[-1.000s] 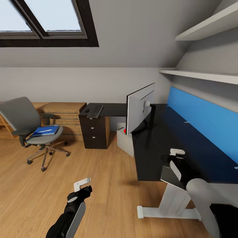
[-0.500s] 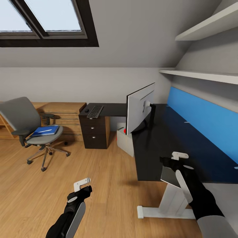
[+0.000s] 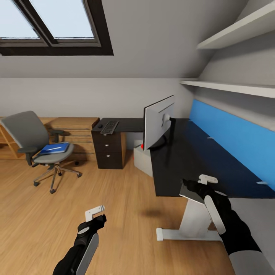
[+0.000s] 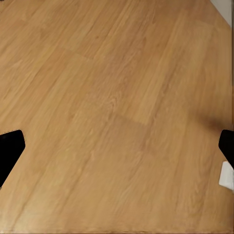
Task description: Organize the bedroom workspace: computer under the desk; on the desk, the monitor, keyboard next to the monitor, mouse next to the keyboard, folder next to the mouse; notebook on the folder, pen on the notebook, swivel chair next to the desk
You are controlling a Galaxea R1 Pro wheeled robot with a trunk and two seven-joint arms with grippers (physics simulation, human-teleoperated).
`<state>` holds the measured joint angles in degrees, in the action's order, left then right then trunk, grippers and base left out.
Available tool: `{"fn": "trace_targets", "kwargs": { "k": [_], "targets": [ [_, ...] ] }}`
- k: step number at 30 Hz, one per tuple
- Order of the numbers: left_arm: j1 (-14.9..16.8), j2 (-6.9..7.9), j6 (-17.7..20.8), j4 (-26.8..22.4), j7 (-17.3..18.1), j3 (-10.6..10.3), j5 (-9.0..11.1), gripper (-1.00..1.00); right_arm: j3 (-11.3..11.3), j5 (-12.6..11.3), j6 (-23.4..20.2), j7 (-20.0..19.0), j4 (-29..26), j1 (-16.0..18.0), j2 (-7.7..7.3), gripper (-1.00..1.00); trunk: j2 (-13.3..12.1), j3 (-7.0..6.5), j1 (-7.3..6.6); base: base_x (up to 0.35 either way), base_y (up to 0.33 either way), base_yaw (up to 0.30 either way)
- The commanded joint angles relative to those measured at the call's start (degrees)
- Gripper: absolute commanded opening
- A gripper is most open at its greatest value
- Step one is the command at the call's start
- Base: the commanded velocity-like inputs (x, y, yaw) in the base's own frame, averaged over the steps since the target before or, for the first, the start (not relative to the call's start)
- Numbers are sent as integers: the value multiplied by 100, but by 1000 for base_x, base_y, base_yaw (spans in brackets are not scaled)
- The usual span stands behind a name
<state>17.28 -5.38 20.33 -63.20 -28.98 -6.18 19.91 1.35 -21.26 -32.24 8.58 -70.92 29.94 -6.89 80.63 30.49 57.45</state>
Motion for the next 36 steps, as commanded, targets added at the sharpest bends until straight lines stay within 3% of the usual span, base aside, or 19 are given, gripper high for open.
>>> {"fn": "trace_targets", "kwargs": {
  "k": [1,15,16,23,25,27,31,32,36],
  "targets": [
    [2,2,15,-8,-46,-12,48,100,-3,-62,-6,46,-3,3,-5,100,4,3,-4,-337,0,-244],
    [3,2,15,-11,-52,-14,45,100,2,-70,5,35,18,3,-8,100,4,-6,-4,-312,0,-60],
    [3,-4,15,-88,-54,-15,47,100,382,-204,8,-106,84,3,-21,100,4,-6,-4,-23,0,0],
    [1,-21,17,-171,-55,-21,49,100,1028,-470,-1,-889,399,3,-75,100,204,84,106,-8,0,0],
    [1,-22,16,-177,-55,-22,49,100,1339,-499,-16,-1136,508,3,-91,100,285,120,150,-2,0,0],
    [0,-23,16,-181,-55,-22,51,100,1813,-523,-28,-1347,702,3,-93,100,365,156,194,0,0,0],
    [2,-24,20,-183,-55,-22,49,100,2315,-602,-28,-1442,911,3,-84,100,525,227,282,0,0,0],
    [2,-24,17,-183,-55,-23,48,100,2671,-821,-28,-1490,1065,3,-79,100,565,245,304,0,0,0],
    [1,-24,16,-184,-55,-21,49,100,2852,-1226,-28,-1520,1193,3,-94,100,726,317,392,0,0,0]
  ]
}}
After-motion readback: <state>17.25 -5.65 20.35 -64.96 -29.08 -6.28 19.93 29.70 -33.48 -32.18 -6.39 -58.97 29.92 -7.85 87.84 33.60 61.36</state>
